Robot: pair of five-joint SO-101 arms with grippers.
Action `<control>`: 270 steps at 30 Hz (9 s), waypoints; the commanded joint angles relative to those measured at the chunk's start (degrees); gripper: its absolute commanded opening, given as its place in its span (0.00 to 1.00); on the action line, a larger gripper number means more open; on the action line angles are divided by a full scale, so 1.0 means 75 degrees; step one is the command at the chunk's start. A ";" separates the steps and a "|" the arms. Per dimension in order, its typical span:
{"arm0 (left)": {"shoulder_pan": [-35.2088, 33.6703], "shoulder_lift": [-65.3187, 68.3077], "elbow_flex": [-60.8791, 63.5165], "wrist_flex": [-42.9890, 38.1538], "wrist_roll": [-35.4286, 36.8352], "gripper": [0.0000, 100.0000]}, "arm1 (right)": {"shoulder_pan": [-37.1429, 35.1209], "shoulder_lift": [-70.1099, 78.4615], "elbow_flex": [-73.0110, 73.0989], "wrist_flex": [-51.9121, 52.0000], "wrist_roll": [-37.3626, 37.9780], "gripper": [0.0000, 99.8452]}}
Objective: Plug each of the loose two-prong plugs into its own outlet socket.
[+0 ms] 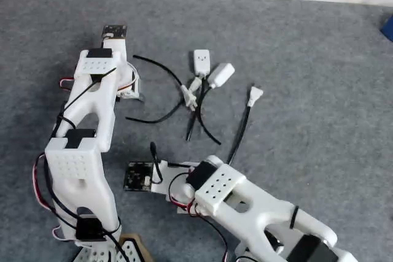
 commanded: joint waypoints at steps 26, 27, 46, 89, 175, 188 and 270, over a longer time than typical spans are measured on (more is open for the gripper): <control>-0.0088 -0.0053 -0.0205 -0.0188 -0.0094 0.24 | 0.0897 0.0076 -0.2784 0.1506 -0.1664 0.23; -0.0100 -0.0053 -0.0229 -0.0176 -0.0094 0.24 | 0.1483 0.0135 -0.3124 0.1495 -0.1934 0.23; -0.0193 -0.0088 -0.1940 0.1219 -0.0832 0.24 | 0.9149 0.3851 -0.5468 0.0088 -0.6775 0.23; 0.0076 0.4542 -0.8328 0.4091 0.1629 0.24 | 0.5538 0.5843 -0.7660 -0.0076 -0.8967 0.23; -0.0064 0.4507 -0.9125 0.4360 0.0527 0.24 | 0.2655 0.0416 -0.6042 0.5972 -0.1219 0.01; 0.0240 0.0217 -0.5503 0.4407 -0.0703 0.24 | 0.2725 -0.1260 -0.0686 0.1377 -0.0926 0.01; 0.1577 -0.9453 0.9067 -0.2837 -0.2368 0.44 | 0.1752 -0.4261 -0.0217 0.1026 -0.2555 0.01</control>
